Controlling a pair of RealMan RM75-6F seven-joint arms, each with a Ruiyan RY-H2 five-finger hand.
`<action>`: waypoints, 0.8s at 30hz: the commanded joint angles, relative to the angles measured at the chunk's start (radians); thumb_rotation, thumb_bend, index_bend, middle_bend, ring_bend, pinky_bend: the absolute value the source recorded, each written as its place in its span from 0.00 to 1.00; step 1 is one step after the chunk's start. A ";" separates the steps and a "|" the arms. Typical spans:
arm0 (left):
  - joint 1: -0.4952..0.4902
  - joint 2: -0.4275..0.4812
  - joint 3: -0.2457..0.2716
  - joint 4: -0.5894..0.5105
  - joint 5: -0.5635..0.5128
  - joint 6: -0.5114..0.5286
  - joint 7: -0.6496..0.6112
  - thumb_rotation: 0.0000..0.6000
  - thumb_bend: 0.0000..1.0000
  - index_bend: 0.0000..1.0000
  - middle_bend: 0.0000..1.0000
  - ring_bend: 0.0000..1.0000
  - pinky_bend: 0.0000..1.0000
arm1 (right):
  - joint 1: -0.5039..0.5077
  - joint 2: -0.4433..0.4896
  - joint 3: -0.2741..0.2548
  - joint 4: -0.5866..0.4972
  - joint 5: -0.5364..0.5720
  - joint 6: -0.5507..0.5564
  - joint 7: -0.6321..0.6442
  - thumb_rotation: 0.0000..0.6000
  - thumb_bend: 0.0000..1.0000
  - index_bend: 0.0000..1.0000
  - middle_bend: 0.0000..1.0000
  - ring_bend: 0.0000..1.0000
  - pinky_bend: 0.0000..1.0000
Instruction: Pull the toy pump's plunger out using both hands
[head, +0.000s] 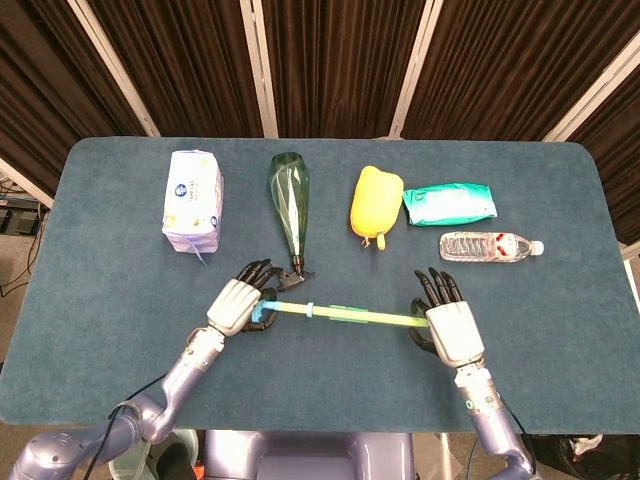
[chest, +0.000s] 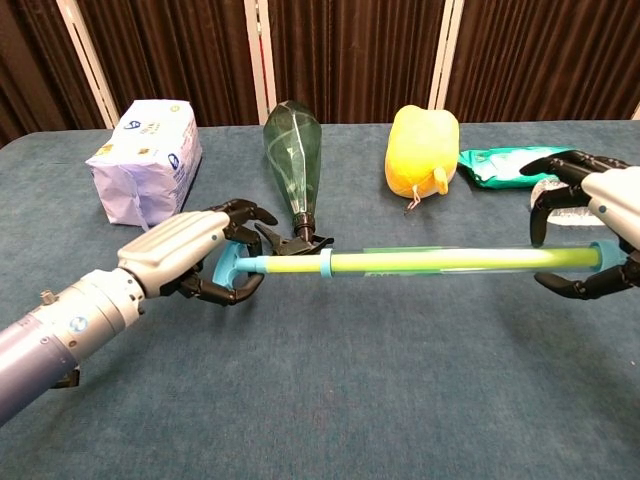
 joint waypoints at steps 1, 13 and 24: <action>0.010 0.037 -0.002 -0.047 0.000 0.024 0.005 1.00 0.52 0.69 0.13 0.01 0.10 | -0.003 0.003 0.002 -0.001 0.002 0.006 0.007 1.00 0.43 0.80 0.14 0.03 0.11; 0.034 0.113 0.020 -0.170 0.023 0.079 0.051 1.00 0.53 0.69 0.14 0.01 0.10 | -0.012 0.014 0.013 0.004 0.022 0.018 0.011 1.00 0.45 0.85 0.17 0.04 0.12; 0.059 0.168 0.039 -0.258 0.048 0.135 0.085 1.00 0.53 0.69 0.14 0.02 0.10 | -0.015 0.024 0.032 0.026 0.052 0.018 0.028 1.00 0.45 0.87 0.19 0.05 0.12</action>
